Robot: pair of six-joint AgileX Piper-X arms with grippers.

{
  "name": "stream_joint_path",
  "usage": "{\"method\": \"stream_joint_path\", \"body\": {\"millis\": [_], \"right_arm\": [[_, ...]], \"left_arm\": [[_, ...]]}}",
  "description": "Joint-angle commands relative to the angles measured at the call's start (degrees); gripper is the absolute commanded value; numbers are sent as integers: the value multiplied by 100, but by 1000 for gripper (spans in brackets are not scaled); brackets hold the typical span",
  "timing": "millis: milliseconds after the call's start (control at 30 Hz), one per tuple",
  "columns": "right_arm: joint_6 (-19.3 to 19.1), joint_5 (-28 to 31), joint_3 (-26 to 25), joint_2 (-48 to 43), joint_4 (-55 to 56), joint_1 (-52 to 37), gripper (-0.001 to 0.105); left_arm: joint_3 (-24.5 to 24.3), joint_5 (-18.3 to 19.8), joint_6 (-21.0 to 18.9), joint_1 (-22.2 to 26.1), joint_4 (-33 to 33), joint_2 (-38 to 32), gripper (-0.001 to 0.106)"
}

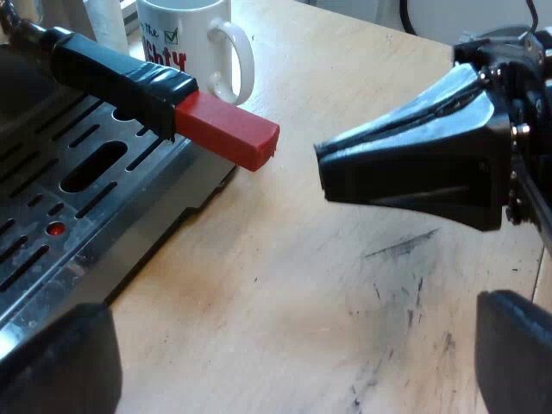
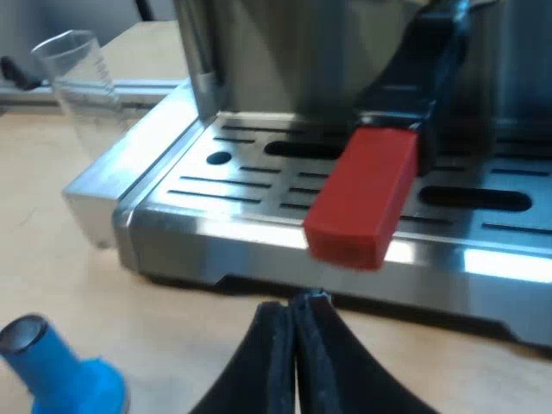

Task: Grind coffee beans and then tamp

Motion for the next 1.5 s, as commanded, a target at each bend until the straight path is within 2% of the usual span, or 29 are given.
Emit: {"method": "stream_joint_path", "body": {"millis": [33, 300, 567, 767, 900, 1033, 1167, 1333, 1500], "right_arm": [[-33, -153, -5, 122, 26, -89, 2], [-33, 71, -5, 471, -634, -142, 2], [-33, 294, -5, 478, -697, -142, 2], [-33, 237, -5, 478, -697, -216, 2], [-33, -170, -30, 478, -845, -545, 2], [-345, -320, -64, 478, -880, -772, 2], [-501, -315, -93, 478, -1098, -879, 2], [-501, 375, -93, 478, -1193, -878, 2], [-501, 486, -93, 478, -1193, -878, 2]], "left_arm": [[-8, 69, -17, -31, -94, 16, 84], [-8, 69, -17, -31, -94, 16, 84], [-8, 69, -17, -31, -94, 16, 84], [-8, 69, -17, -31, -94, 16, 84], [-8, 69, -17, -31, -94, 16, 84], [-8, 69, -17, -31, -94, 16, 84], [-8, 69, -17, -31, -94, 16, 84], [-8, 69, -17, -31, -94, 16, 84], [-8, 69, -17, -31, -94, 16, 84]]}}
